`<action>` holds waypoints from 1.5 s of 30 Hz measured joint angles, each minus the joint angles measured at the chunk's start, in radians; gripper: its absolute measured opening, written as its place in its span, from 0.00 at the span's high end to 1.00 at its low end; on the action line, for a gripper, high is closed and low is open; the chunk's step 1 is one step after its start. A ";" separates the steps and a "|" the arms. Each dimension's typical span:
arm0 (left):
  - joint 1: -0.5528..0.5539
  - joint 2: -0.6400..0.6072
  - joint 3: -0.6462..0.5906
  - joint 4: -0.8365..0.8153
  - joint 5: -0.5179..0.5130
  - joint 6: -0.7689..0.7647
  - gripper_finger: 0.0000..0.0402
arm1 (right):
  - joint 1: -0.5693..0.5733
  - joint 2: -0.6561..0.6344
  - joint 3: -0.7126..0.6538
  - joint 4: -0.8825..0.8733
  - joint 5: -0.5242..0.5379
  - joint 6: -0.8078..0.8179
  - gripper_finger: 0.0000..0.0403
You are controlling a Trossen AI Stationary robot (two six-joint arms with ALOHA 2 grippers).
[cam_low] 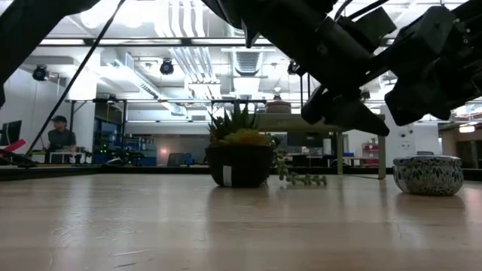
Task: Pick & Place candle stick holders
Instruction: Put the gray scented candle on the shelf
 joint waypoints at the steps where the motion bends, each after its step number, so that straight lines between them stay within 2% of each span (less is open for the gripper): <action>1: -0.004 0.000 0.000 0.002 -0.008 -0.004 0.09 | 0.000 0.000 0.000 0.000 0.000 0.000 0.98; 10: -0.022 0.012 -0.005 0.019 -0.036 -0.002 0.09 | 0.000 0.000 0.000 0.000 0.000 0.000 0.98; 19: -0.022 0.054 -0.005 0.071 -0.071 0.062 0.09 | 0.000 0.000 0.000 0.000 0.000 0.000 0.98; 40: -0.019 0.133 0.000 0.185 -0.042 0.118 0.09 | 0.000 0.000 0.000 0.000 0.000 0.000 0.98; 45: -0.017 0.133 -0.005 0.204 -0.043 0.116 0.13 | 0.000 0.000 0.000 0.000 0.000 0.000 0.98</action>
